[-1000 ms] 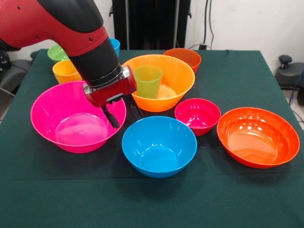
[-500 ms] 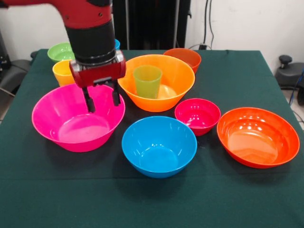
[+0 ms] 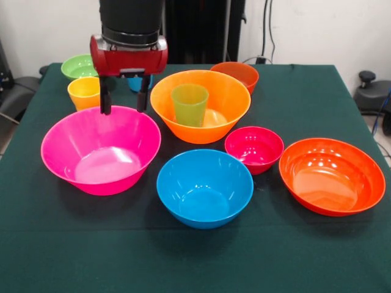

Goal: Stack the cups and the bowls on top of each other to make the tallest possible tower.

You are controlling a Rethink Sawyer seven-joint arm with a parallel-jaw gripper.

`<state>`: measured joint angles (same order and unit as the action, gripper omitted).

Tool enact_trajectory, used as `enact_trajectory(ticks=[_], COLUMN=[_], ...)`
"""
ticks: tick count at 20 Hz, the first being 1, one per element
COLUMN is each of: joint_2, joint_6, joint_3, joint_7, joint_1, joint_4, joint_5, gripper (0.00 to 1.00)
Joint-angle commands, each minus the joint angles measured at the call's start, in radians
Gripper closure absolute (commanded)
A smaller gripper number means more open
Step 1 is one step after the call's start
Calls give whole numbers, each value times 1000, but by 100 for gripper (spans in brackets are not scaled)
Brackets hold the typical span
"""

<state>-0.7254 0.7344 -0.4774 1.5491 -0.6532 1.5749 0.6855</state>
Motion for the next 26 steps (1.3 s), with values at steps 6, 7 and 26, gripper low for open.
enact_trajectory(ticks=[6, 7, 26], joint_2=[94, 93, -24], joint_6=[-191, -221, -313], joint_3=[94, 116, 317], joint_7=[140, 157, 308], joint_1=[-6, 16, 245], joint_4=[30, 18, 172], joint_5=[45, 79, 0], gripper=[0, 0, 0])
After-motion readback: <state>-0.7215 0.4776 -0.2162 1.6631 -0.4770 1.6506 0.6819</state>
